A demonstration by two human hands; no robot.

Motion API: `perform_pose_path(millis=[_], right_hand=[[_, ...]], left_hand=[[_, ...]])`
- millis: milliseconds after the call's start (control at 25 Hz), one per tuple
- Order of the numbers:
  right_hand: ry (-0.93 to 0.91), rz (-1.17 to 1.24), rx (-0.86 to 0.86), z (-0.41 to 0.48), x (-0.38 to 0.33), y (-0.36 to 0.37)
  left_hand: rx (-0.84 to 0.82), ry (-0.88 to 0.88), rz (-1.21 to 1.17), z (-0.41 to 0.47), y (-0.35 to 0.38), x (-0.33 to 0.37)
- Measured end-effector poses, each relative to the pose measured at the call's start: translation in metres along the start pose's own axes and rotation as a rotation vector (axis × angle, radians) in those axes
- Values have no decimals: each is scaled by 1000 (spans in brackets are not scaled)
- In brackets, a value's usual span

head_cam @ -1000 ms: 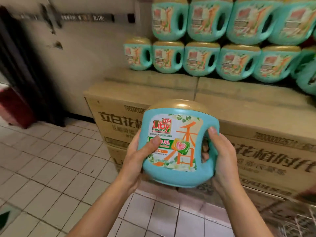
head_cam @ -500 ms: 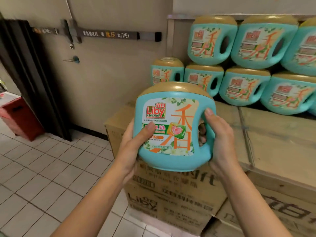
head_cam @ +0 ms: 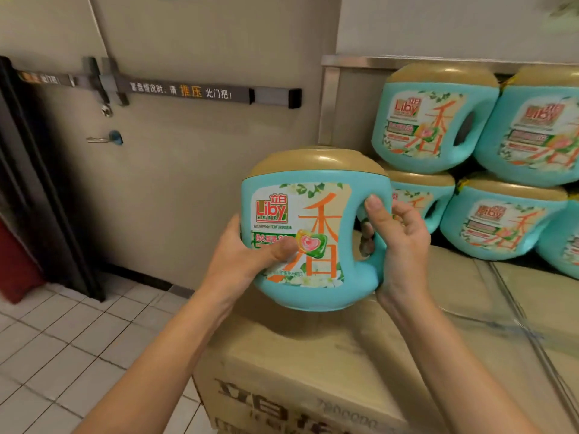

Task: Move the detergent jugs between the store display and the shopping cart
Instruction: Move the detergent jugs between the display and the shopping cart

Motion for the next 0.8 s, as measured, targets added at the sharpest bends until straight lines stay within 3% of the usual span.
perform_pose_path(millis=[360, 520, 800], right_hand=[[-260, -239, 129, 94, -5, 57], [-258, -457, 78, 123, -10, 66], [-358, -682, 252, 171, 3, 70]], left_hand=[[-119, 153, -177, 145, -17, 19], [-175, 276, -159, 204, -14, 35], [-239, 346, -178, 276, 11, 28]])
Point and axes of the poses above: each hand's wrist, its own z-axis towards the middle knuckle, its own y-axis out of the palm, x = y × z, the point moved 3 cm from there along z, towards the middle knuckle
